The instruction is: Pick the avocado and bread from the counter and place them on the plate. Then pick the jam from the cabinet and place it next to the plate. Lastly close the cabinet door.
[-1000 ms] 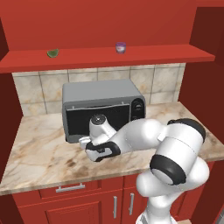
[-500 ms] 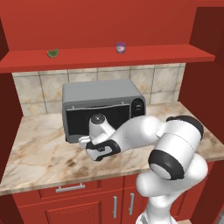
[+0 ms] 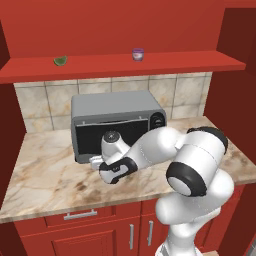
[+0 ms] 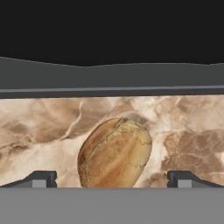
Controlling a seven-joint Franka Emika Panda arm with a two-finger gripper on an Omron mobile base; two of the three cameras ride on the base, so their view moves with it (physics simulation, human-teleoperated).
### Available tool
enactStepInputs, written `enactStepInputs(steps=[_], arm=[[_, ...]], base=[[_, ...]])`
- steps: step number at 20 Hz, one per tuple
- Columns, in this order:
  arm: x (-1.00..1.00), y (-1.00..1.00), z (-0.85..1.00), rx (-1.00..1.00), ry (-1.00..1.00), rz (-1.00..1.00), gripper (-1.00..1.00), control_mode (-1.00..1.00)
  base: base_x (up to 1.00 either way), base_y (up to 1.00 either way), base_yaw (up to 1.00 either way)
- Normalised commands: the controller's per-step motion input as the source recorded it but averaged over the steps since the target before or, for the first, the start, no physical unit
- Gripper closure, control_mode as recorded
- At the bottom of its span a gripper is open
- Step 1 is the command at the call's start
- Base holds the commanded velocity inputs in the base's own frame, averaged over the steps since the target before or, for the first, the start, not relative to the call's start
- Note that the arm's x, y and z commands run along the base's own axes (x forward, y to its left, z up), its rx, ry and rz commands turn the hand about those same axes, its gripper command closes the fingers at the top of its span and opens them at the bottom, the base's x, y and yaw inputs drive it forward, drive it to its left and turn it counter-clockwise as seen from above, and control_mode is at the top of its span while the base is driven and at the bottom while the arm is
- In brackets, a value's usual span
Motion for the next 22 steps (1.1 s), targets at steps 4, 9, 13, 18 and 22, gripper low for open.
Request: enactStepInputs(steps=[4, 9, 13, 18, 22], arm=[[0.10, 0.00, -0.09, 0.00, 0.00, 0.00, -1.00, -1.00], [0.13, 0.00, -0.11, 0.00, 0.00, 0.00, -1.00, -1.00], [0.09, 0.01, -0.08, 0.00, 0.00, 0.00, 1.00, -1.00], [0.00, 0.01, -0.01, 0.00, -0.04, 0.00, 1.00, -1.00], [-0.37, 0.00, 0.00, 0.00, -0.20, 0.00, 1.00, -1.00]], base=[[0.00, 0.00, 0.00], [0.00, 0.00, 0.00], [0.00, 0.00, 0.00], [0.00, 0.00, 0.00], [0.00, 0.00, 0.00]])
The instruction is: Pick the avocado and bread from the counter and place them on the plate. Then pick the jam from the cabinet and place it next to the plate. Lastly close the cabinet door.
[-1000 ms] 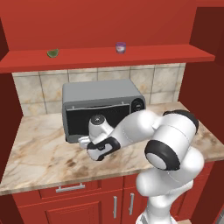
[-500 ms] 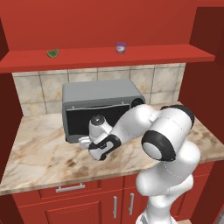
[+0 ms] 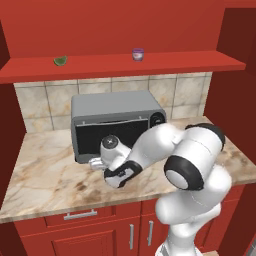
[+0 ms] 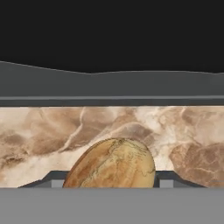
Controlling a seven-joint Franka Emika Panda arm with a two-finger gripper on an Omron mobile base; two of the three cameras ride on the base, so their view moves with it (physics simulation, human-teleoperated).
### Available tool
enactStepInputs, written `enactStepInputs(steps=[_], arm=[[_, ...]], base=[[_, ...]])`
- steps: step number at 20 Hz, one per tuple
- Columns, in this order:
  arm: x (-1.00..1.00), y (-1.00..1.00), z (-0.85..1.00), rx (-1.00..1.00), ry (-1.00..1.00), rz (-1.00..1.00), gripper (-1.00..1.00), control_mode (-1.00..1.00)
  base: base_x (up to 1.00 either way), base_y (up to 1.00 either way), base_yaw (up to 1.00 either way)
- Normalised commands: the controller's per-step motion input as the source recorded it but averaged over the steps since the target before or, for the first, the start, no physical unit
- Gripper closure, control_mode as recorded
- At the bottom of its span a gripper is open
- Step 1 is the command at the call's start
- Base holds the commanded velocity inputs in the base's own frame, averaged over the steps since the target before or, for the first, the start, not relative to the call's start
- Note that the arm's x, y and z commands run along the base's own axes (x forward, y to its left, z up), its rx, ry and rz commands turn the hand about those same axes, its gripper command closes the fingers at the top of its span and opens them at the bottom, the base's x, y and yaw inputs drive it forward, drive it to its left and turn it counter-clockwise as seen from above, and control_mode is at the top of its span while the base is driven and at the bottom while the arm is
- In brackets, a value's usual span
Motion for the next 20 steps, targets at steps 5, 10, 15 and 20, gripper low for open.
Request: enactStepInputs(steps=[5, 10, 15, 20], arm=[[-0.73, 0.00, 0.20, 0.00, -0.24, 0.00, 1.00, -1.00], [-0.69, 0.00, 0.50, 0.00, -0.18, 0.00, 1.00, -1.00], [-0.48, -0.04, 0.79, 0.00, 0.03, -0.01, 1.00, -1.00], [-0.41, -0.17, 0.81, 0.00, 0.23, -0.02, 1.00, -1.00]], base=[[0.00, 0.00, 0.00], [0.00, 0.00, 0.00], [0.00, 0.00, 0.00], [0.00, 0.00, 0.00]])
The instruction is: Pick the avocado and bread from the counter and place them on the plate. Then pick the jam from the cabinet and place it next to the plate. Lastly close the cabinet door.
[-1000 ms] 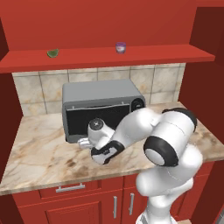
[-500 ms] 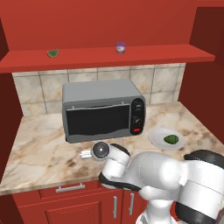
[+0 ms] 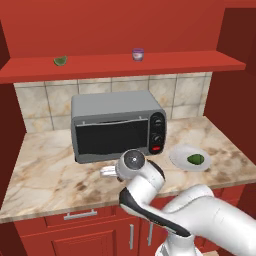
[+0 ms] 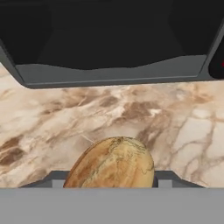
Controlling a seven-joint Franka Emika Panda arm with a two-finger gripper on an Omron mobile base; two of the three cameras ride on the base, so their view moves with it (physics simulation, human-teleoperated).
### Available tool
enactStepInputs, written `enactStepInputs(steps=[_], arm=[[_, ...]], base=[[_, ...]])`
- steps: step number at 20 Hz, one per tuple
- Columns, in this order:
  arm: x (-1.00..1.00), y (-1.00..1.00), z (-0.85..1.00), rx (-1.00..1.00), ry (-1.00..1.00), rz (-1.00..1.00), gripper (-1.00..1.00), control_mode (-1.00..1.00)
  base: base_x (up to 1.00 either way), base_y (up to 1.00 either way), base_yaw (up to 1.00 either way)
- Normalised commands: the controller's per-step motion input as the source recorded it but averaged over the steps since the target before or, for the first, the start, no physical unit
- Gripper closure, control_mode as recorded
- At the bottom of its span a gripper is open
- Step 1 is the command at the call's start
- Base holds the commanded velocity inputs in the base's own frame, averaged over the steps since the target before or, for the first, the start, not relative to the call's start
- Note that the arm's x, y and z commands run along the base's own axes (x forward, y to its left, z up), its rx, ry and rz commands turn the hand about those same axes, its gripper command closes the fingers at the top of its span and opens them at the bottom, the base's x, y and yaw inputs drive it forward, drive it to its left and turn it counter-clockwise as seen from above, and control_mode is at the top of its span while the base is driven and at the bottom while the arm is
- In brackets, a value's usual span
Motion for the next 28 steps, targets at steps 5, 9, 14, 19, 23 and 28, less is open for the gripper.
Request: enactStepInputs(steps=[5, 9, 14, 19, 23, 28], arm=[[-0.40, -0.39, 0.47, 0.00, 0.21, 0.00, 1.00, -1.00], [-0.43, -0.41, 0.31, 0.00, 0.10, 0.00, 1.00, -1.00], [-0.41, -0.42, 0.29, 0.00, 0.04, 0.00, 1.00, -1.00], [-0.22, -0.50, 0.11, 0.00, -0.02, 0.00, 1.00, -1.00], [-0.03, -0.46, 0.03, 0.00, 0.00, 0.00, 1.00, -1.00], [-0.01, -0.51, 0.01, 0.00, 0.00, 0.00, 1.00, -1.00]], base=[[0.00, 0.00, 0.00], [0.00, 0.00, 0.00], [0.00, 0.00, 0.00], [0.00, 0.00, 0.00], [0.00, 0.00, 0.00], [0.00, 0.00, 0.00]])
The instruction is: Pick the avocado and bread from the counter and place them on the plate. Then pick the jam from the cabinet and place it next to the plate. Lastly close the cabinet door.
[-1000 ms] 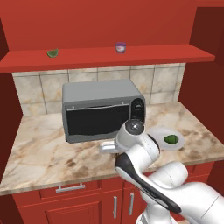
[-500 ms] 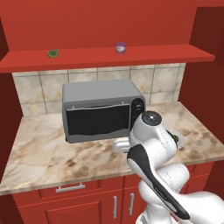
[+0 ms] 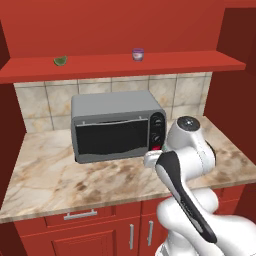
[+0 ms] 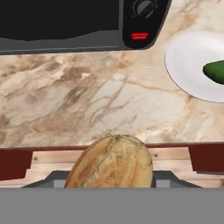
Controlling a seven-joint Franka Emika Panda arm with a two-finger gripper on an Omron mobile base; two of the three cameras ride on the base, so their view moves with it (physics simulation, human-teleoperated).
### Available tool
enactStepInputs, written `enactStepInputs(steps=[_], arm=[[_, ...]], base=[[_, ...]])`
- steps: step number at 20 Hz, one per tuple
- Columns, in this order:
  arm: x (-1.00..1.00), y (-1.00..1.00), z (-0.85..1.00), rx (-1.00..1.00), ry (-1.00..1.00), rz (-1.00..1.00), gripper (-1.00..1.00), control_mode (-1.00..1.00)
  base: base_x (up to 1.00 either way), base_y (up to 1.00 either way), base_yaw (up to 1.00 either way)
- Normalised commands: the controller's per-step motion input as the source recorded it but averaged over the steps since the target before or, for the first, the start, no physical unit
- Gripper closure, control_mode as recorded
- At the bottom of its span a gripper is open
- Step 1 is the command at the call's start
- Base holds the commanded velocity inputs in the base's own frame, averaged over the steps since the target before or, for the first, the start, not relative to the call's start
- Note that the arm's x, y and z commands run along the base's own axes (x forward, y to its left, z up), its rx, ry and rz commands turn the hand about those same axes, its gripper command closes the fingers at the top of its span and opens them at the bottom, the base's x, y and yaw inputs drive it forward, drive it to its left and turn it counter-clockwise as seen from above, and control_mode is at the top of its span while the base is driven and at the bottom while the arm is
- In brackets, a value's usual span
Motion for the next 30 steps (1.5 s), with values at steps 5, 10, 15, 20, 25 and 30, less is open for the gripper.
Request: enactStepInputs(steps=[5, 10, 15, 20, 25, 30], arm=[[-0.01, -0.57, 0.00, 0.00, 0.00, 0.00, 1.00, -1.00], [0.00, -0.62, 0.00, 0.00, 0.00, 0.01, 1.00, -1.00], [0.00, -0.54, 0.00, 0.00, -0.01, 0.04, 1.00, -1.00], [0.00, -0.40, 0.00, 0.00, -0.06, 0.04, 1.00, -1.00], [0.14, -0.11, 0.00, 0.00, -0.01, 0.01, 1.00, -1.00], [0.14, -0.09, 0.00, 0.00, -0.01, 0.03, 1.00, -1.00]], base=[[0.00, 0.00, 0.00], [0.00, 0.00, 0.00], [0.00, 0.00, 0.00], [0.00, 0.00, 0.00], [0.00, 0.00, 0.00], [0.00, 0.00, 0.00]])
